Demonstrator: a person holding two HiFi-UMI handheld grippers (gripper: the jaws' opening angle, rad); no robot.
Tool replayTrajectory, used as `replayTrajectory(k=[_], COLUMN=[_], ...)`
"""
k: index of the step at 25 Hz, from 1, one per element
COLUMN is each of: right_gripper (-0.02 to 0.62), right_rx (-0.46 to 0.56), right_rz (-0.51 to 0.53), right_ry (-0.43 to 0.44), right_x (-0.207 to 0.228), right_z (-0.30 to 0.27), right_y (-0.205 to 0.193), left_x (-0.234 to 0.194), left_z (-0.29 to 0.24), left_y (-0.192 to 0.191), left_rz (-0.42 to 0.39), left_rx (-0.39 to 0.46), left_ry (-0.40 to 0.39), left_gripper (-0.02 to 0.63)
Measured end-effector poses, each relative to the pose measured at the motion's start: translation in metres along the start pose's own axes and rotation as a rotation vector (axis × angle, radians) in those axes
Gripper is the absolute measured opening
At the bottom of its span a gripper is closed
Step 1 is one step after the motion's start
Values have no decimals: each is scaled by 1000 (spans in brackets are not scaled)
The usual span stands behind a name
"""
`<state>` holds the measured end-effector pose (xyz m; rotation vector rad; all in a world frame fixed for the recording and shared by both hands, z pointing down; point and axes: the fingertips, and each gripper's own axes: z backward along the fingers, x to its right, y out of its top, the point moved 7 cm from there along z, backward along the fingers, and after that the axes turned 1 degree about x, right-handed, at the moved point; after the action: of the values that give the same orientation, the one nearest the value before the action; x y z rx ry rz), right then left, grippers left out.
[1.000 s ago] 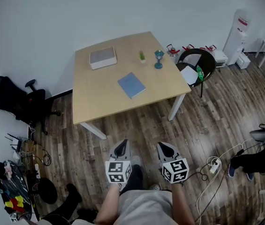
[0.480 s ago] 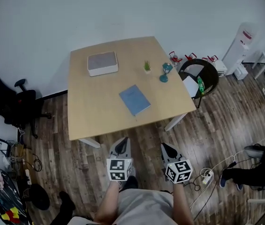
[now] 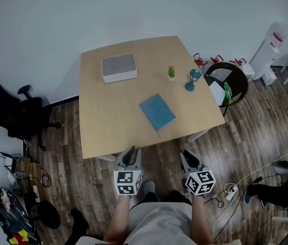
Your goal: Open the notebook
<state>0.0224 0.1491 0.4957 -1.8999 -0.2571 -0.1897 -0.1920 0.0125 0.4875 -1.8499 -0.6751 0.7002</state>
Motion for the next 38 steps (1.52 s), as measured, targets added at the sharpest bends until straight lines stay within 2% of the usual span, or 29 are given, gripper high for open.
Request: replayTrajectory(k=[6,11,19,27,32,38], right_gripper=[103,109,115,118,118,118], right_rx=[-13,-36,-111,-251,-352,-477], right_rz=[-10,-7,0,1,2,24], right_ry=[5,32,96,185,268,335], right_x=[10,28,84,150,175,185], right_z=[-18,-44,-109,-193,-248,-300], right_y=[6,8,27,28,6,-23], left_x=[-9,-15,-17,-12,-10,-12], left_z=[-13,-33,-106,-200,-244,-284], left_y=[3,3,2,-9,-32,-69], left_rz=[-5,-8,28,62,75,121], left_rx=[-23,-47,-105,-239,-335,-458], left_ry=[13,49,102,135,160,194], left_gripper=[104,140,160,160,160,155])
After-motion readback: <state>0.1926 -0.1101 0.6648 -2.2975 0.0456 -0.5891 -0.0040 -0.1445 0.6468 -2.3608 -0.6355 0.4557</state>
